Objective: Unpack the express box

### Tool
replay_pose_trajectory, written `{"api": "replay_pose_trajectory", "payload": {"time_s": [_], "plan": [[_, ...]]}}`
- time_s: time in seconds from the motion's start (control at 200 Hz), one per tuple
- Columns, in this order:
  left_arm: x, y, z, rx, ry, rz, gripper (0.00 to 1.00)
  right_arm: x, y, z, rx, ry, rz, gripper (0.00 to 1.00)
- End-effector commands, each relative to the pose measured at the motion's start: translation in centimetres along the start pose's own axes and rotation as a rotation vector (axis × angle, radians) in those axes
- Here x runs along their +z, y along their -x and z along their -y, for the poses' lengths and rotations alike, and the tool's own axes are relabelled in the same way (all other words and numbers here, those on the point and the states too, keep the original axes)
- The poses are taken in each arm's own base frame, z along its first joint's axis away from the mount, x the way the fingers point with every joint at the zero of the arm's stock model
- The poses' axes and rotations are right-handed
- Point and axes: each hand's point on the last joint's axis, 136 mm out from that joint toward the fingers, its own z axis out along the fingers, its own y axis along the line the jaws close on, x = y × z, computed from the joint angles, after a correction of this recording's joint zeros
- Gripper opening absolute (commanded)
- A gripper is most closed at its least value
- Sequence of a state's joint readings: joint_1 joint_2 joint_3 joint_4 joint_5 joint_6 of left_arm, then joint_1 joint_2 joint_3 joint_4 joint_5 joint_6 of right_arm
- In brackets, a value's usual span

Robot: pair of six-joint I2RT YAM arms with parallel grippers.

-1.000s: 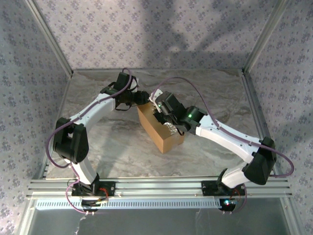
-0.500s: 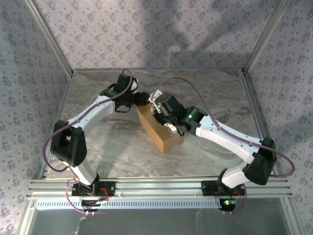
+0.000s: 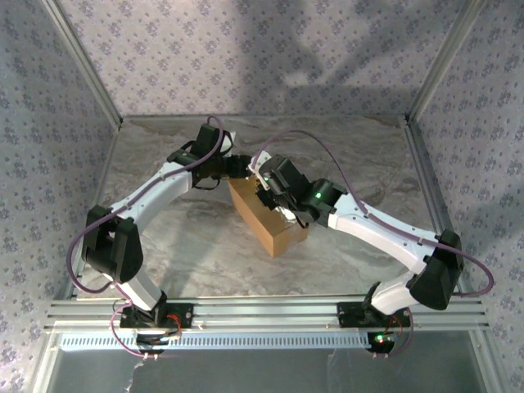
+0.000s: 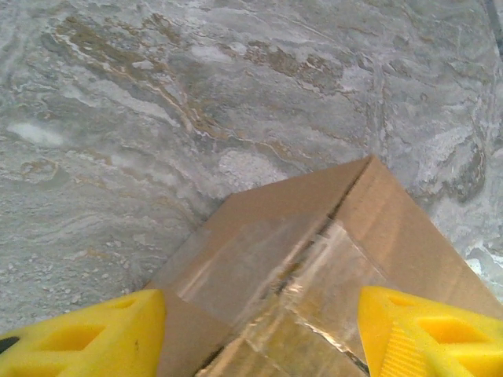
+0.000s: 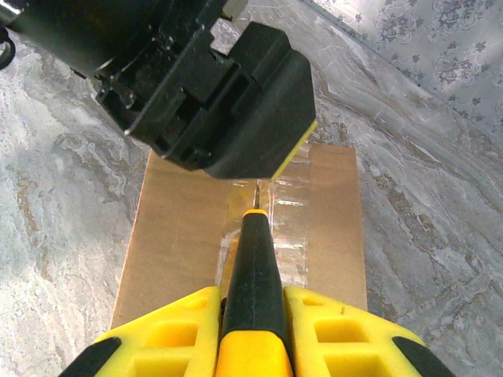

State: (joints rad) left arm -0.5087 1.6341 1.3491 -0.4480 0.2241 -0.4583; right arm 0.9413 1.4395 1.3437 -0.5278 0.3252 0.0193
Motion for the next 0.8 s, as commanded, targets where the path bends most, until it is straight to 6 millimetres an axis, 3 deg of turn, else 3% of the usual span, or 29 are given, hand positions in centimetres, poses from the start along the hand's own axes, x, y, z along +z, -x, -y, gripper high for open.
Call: {"api": "replay_pose_trajectory", "payload": {"time_s": [0.0,0.39,0.795], "plan": [[-0.6,-0.4,0.6,0.040,0.003,-0.018,0.66,-1.1,0.1,-0.2,0.005,0.019,-0.004,0.00],[0.5,-1.9,-1.9,0.033,0.115,-0.061,0.64,-1.5,0.0,0.0,0.001,0.010,-0.002,0.00],[1.4,-2.0,-3.6,-0.001,0.180,-0.057,0.62,-2.6,0.1,0.4,0.004,0.001,0.015,0.00]]}}
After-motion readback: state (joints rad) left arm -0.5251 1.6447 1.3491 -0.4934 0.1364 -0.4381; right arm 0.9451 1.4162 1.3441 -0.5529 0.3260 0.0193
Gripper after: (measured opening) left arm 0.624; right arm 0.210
